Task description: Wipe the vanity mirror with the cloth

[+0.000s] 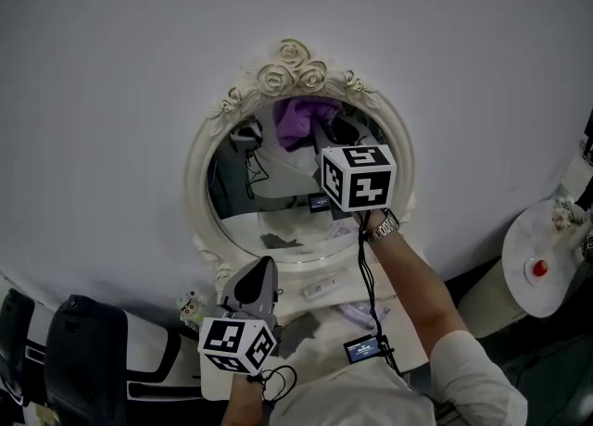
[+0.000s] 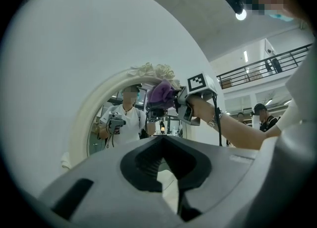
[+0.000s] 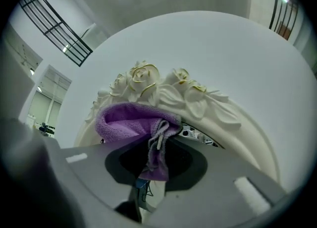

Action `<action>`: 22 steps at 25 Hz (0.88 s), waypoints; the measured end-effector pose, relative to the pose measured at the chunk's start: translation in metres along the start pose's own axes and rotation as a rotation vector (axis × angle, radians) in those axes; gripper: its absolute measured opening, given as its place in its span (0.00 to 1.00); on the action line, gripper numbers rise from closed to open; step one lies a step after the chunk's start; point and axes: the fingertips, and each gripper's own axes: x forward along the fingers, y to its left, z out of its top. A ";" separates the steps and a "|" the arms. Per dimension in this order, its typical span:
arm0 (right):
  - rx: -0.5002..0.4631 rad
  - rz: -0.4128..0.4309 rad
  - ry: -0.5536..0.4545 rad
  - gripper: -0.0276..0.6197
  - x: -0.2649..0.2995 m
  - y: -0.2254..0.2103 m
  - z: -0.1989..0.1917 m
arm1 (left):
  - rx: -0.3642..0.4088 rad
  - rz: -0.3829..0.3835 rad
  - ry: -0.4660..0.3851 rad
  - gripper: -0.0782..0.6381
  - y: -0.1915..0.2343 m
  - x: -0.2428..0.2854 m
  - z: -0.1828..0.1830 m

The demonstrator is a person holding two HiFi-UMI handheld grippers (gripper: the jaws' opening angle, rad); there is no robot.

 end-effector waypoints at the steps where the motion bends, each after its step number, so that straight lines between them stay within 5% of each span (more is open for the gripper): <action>1: -0.007 -0.012 0.000 0.18 -0.003 -0.007 0.000 | 0.000 -0.007 0.001 0.11 -0.003 0.002 -0.001; 10: -0.013 -0.102 0.016 0.20 -0.024 -0.058 -0.016 | -0.013 -0.023 0.009 0.11 -0.012 0.006 -0.007; 17: -0.107 -0.290 -0.055 0.16 -0.034 -0.053 -0.017 | -0.019 0.059 0.006 0.11 0.007 -0.020 -0.010; 22: -0.024 -0.134 -0.073 0.15 -0.028 0.004 -0.032 | -0.028 0.141 0.006 0.11 0.028 -0.044 -0.014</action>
